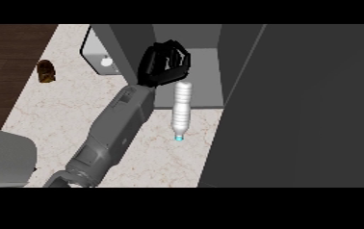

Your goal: Pick up the bottled water, place it into the cabinet and close the cabinet

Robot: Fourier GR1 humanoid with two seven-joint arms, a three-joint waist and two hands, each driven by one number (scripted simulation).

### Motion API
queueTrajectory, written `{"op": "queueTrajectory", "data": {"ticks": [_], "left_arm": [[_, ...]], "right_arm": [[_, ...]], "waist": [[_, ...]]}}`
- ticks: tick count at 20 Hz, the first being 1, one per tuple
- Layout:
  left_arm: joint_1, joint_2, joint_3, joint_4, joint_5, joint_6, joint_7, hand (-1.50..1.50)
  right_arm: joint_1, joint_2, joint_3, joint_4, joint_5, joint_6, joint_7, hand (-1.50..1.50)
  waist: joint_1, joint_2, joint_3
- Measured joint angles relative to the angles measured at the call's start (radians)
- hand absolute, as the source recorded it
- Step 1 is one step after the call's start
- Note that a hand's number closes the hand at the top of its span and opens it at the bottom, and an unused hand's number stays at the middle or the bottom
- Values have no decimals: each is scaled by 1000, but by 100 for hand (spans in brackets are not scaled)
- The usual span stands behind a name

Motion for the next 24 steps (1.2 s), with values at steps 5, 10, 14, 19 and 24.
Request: {"op": "queueTrajectory", "data": {"ticks": [5,10,14,19,24], "left_arm": [[100,-1,-61,-158,37,-40,57,150],[249,1,-114,-337,64,-53,103,150],[406,23,-149,-501,79,-62,129,150],[621,104,-158,-708,104,-69,152,150],[827,184,-171,-937,118,-66,171,150]], "right_arm": [[3,-27,-6,-4,0,-9,-5,-150],[9,-63,-6,-1,-4,-4,-15,150],[-6,-95,6,-2,-10,23,-1,150],[-70,-104,55,-3,-25,90,46,150],[-126,-103,66,-5,-36,127,105,150]], "waist": [[17,-7,1],[39,-16,3],[59,-19,2],[76,-15,0],[73,-13,-1]]}}
